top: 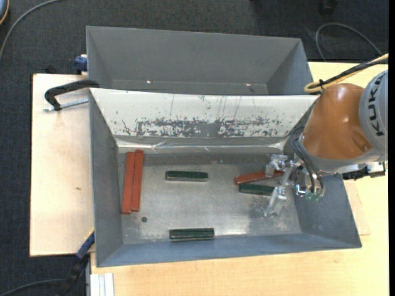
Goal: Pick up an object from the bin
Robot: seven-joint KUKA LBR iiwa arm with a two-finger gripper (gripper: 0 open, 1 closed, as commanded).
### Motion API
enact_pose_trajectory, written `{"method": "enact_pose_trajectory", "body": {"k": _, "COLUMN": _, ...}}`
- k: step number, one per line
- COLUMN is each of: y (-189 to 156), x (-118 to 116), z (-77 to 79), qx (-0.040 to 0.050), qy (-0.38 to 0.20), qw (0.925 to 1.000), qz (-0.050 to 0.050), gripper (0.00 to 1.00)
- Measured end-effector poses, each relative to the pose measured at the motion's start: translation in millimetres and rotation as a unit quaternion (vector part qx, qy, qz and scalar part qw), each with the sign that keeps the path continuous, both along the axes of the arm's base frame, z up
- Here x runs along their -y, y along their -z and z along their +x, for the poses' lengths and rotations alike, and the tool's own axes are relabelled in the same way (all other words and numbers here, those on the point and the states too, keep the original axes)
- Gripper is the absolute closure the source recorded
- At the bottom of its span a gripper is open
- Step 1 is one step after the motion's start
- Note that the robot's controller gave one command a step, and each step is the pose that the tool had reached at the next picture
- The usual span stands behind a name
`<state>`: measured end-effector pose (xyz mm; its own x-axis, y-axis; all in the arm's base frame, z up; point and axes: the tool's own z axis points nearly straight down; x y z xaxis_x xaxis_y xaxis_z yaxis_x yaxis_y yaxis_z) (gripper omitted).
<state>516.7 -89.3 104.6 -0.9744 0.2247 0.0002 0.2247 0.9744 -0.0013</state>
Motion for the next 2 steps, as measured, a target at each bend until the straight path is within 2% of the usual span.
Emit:
{"method": "enact_pose_trajectory", "body": {"k": 1, "y": 35.1, "x": -25.8, "z": 27.4, "qx": 0.0033, "qy": -0.023, "qw": 0.9997, "qz": 0.001, "gripper": 0.0}}
{"method": "enact_pose_trajectory", "body": {"k": 2, "y": 32.0, "x": -24.2, "z": 27.2, "qx": 0.0028, "qy": -0.022, "qw": 0.9998, "qz": 0.0, "gripper": 1.0}}
